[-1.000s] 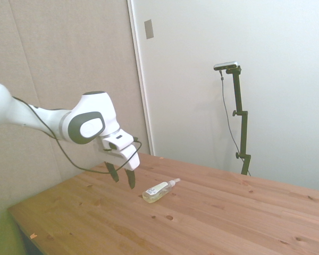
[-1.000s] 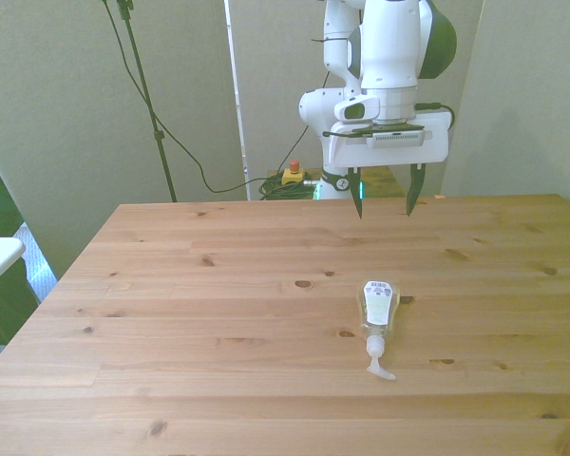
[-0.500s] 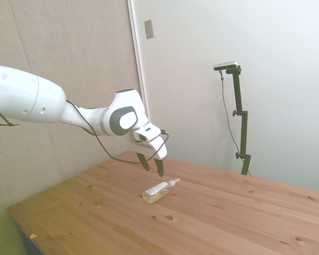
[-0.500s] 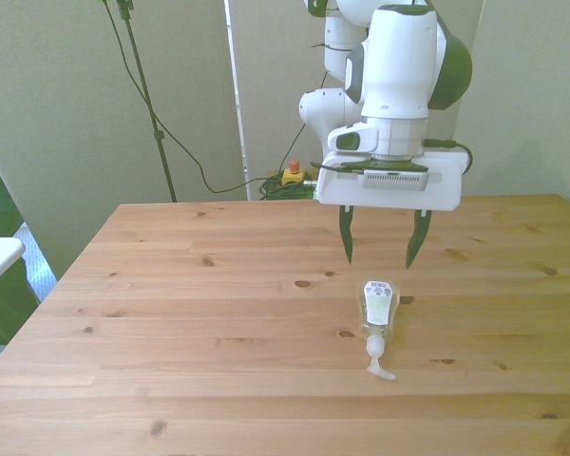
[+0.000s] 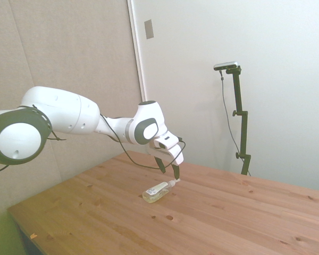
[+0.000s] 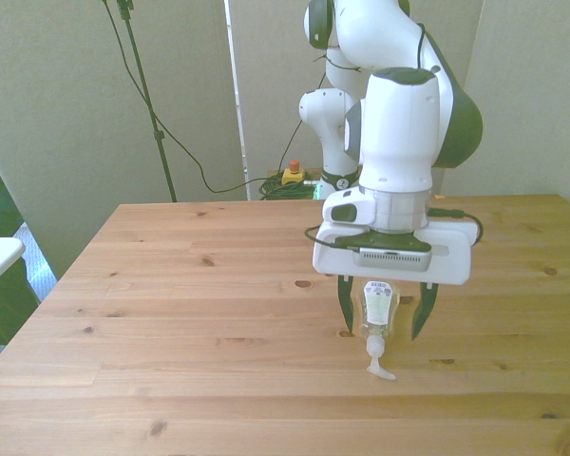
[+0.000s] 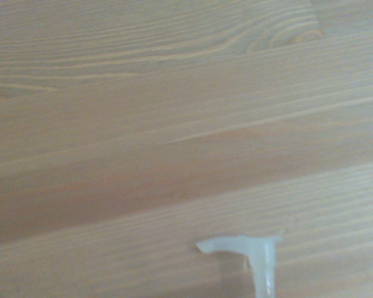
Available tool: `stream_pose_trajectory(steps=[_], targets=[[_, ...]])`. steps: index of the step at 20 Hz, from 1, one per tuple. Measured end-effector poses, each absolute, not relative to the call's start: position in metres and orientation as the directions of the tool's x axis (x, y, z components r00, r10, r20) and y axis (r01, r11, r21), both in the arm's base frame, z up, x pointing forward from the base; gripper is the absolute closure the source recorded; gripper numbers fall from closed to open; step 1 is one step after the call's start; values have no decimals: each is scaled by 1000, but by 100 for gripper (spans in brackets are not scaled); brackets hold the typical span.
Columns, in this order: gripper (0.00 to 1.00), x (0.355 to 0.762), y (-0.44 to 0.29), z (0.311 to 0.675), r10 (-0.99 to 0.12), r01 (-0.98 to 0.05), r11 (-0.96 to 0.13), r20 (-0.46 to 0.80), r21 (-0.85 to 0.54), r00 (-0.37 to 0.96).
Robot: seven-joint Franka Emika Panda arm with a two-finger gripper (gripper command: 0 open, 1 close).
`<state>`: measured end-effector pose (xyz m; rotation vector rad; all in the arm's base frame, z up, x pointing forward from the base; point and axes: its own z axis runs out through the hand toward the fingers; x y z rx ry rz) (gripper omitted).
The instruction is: Stand the sanitizer
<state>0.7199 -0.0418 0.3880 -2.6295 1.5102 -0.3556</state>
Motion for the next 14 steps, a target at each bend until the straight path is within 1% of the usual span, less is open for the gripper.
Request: stream_pose_trajectory(steps=[3,8,9,14], targets=[[0,731,-43,375,-863,-844,-504,151,-184,483],[0,735,-51,359,-875,-859,-483,122,-169,468],[100,735,-52,356,-876,-861,-482,120,-165,467],[100,736,-56,355,-877,-862,-479,122,-164,464]])
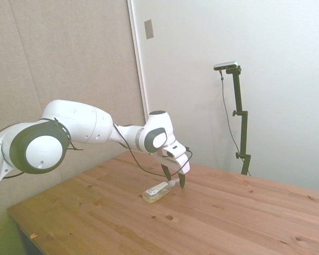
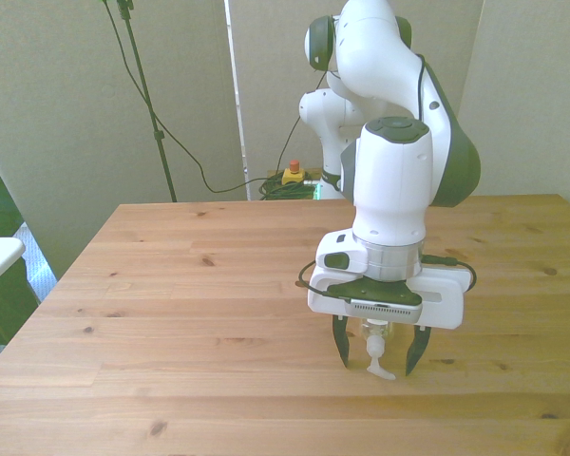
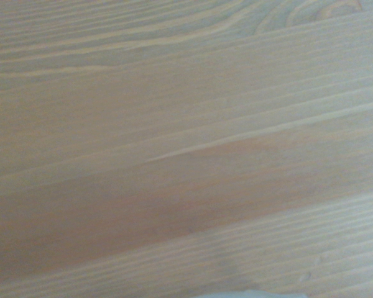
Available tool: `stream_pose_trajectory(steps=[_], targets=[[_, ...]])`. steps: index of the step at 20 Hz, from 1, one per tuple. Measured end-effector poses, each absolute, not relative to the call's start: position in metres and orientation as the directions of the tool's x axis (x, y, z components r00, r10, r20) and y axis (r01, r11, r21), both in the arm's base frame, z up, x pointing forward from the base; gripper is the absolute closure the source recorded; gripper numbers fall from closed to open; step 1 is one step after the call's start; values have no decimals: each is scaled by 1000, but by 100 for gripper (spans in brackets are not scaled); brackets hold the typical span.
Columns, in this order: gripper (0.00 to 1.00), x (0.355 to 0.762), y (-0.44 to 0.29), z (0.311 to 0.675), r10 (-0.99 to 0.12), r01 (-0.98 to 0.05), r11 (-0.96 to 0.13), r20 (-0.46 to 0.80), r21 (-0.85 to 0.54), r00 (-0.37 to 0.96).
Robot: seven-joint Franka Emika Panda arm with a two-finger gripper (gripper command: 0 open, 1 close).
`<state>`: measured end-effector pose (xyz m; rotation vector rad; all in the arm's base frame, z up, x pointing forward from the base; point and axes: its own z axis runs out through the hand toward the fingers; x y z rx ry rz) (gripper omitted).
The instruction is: Stand the sanitizer
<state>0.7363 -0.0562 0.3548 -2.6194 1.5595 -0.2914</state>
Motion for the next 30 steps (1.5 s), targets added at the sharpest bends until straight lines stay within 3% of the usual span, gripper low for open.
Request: stream_pose_trajectory(steps=[17,25,30], targets=[[100,733,-83,355,-884,-865,-467,60,-185,464],[100,740,-89,354,-914,-899,-396,-8,-187,405],[100,750,-79,364,-944,-902,-329,59,-279,325]])
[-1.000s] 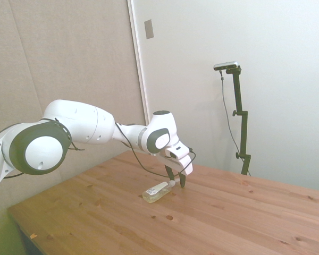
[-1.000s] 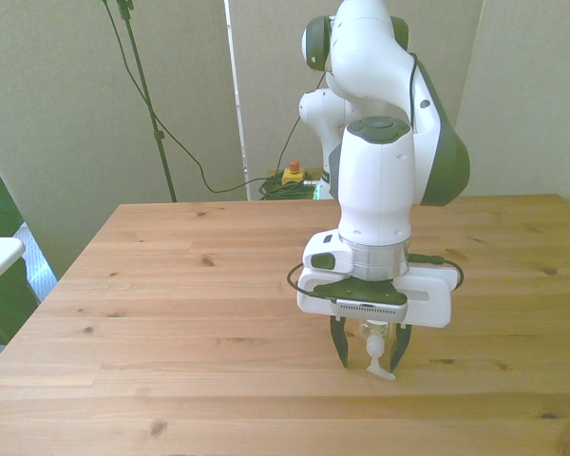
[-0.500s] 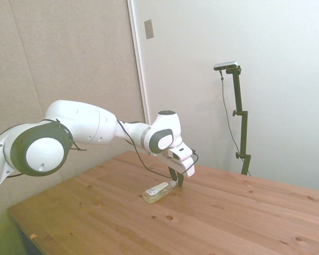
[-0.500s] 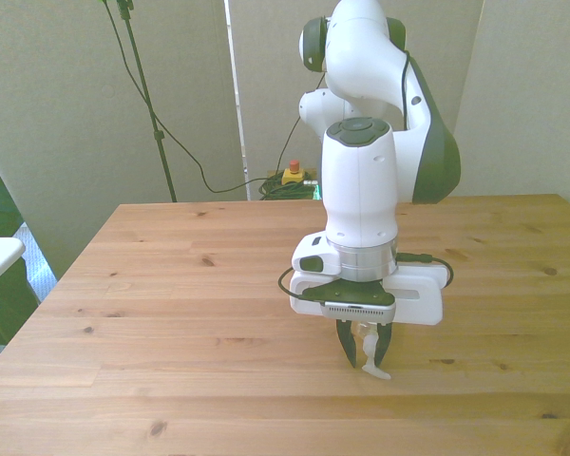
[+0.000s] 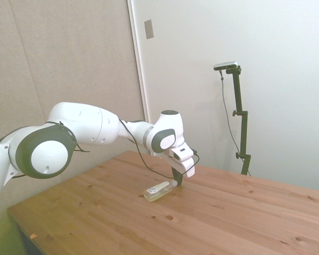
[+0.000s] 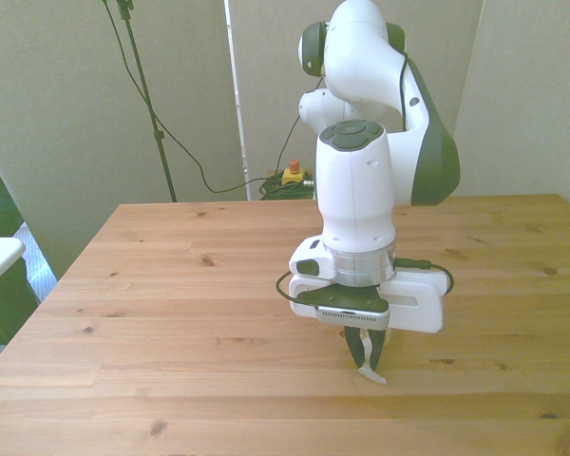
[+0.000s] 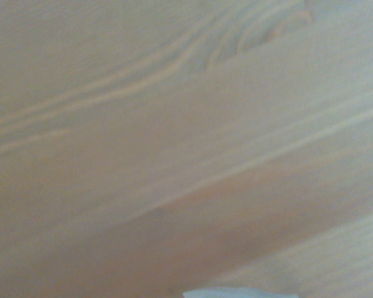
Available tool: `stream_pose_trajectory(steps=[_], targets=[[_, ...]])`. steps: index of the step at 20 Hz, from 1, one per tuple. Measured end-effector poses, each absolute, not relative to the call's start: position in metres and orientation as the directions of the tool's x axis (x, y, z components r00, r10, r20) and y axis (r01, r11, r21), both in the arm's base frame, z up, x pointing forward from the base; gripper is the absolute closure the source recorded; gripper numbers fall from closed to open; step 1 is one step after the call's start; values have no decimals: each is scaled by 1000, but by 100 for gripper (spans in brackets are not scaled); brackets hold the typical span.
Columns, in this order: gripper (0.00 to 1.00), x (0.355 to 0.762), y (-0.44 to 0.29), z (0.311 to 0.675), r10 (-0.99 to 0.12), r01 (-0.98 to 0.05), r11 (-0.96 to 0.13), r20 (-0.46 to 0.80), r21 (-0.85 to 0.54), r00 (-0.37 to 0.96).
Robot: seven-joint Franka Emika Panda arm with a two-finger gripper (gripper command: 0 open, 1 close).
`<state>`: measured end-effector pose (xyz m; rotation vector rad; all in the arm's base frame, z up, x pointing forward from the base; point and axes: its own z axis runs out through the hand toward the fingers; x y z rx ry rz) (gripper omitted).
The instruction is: Stand the sanitizer
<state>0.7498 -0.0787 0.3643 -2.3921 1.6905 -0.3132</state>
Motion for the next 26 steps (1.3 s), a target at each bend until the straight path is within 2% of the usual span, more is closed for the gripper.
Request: stream_pose_trajectory(steps=[3,8,14,19,26], targets=[[100,748,-64,385,-947,-882,-317,166,-349,275],[100,723,-36,418,-933,-850,-310,308,-425,186],[100,698,-5,439,-898,-810,-290,437,-510,47],[100,685,15,444,-850,-771,-273,520,-576,-87],[100,666,46,429,-779,-706,-280,584,-651,-229]])
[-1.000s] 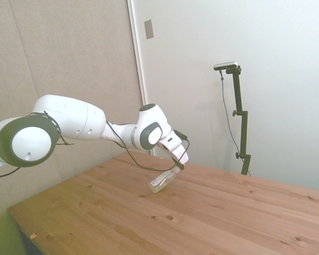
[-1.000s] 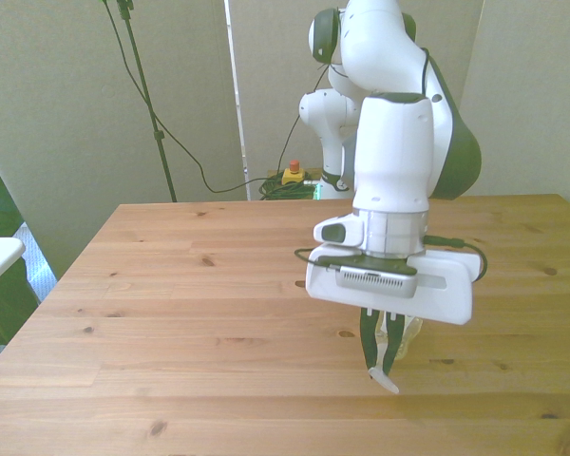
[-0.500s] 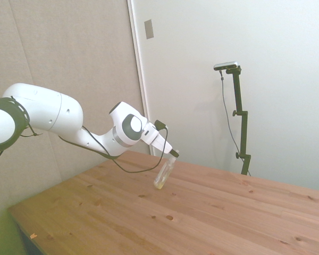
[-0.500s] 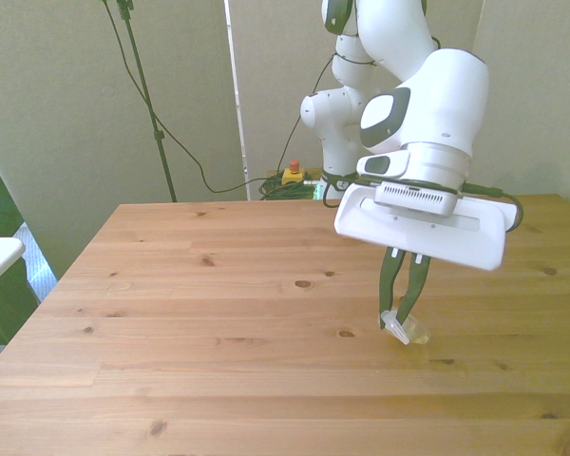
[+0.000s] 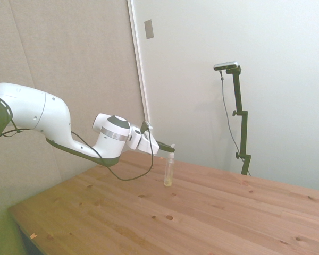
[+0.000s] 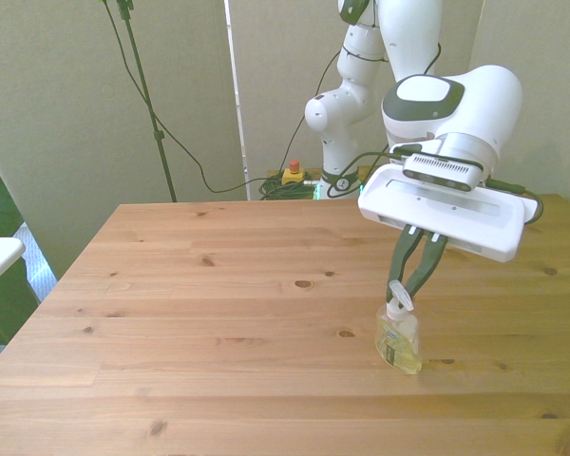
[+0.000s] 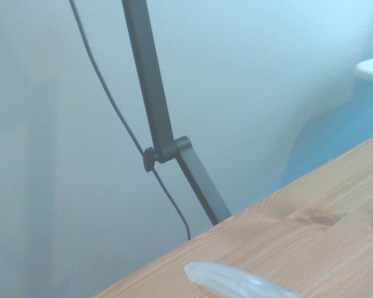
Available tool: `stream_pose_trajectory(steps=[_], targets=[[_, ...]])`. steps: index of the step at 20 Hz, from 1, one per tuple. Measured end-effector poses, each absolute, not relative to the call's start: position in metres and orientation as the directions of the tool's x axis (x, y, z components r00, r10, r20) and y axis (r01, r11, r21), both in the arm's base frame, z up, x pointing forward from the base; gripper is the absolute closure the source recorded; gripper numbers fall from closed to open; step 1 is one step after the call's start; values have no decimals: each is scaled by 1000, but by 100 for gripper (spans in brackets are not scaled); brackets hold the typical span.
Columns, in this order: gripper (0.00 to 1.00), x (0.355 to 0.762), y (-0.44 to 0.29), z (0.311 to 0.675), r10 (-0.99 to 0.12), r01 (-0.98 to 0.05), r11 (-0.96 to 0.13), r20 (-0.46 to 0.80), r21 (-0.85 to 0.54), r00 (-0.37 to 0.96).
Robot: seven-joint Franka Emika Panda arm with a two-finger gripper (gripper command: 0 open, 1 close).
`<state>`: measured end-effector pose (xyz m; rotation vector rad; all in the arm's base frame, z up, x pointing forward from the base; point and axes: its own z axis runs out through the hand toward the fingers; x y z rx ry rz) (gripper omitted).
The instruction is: Stand the sanitizer
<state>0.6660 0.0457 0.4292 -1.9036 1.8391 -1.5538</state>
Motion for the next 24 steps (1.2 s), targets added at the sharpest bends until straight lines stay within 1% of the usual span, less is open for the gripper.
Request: stream_pose_trajectory(steps=[4,5,12,24], targets=[[100,655,59,421,-748,-686,-285,603,-669,-277],[0,653,60,421,-750,-687,-283,600,-670,-277],[0,645,50,425,-781,-691,-255,565,-676,-265],[0,638,77,416,-760,-706,-285,601,-648,-245]])
